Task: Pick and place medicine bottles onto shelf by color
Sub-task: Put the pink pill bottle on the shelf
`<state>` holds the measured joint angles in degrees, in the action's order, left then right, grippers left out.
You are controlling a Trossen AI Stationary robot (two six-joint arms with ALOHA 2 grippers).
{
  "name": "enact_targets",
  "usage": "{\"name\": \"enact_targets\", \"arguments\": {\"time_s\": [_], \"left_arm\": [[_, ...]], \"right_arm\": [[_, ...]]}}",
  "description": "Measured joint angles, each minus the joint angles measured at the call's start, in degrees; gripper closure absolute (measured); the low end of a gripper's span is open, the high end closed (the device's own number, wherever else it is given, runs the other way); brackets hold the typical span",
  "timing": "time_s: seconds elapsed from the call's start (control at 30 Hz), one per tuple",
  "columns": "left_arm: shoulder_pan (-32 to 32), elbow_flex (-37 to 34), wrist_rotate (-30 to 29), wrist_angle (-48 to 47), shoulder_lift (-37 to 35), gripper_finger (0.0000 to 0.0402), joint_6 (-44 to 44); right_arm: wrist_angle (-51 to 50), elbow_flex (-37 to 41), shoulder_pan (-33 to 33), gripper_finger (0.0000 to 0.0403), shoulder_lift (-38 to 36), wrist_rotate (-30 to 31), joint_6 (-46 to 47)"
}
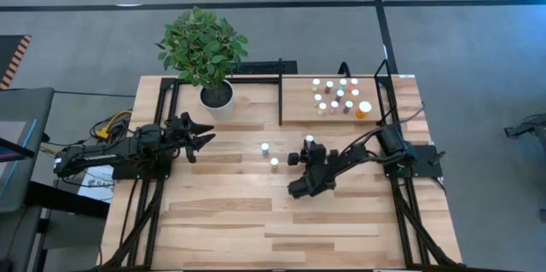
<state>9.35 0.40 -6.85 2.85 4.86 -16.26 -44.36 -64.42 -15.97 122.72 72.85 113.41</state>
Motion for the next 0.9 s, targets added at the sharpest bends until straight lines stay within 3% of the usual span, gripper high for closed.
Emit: {"name": "enact_targets", "arguments": {"time_s": [0.3,0.7,0.9], "left_arm": [[-0.01,0.00,0.00,0.00,0.00,0.0248,-0.01],[-0.01,0.00,0.00,0.00,0.00,0.0248,-0.01],[0.01,0.00,0.00,0.00,0.00,0.0248,-0.01]], "right_arm": [[0.02,0.00,0.83,0.0300,1.42,3.22,-0.88],[2.18,0.00,1.95,0.0300,1.42,0.65,-1.78],[6.84,0.00,1.87,0.0295,1.40,-0.13,-8.23]]}}
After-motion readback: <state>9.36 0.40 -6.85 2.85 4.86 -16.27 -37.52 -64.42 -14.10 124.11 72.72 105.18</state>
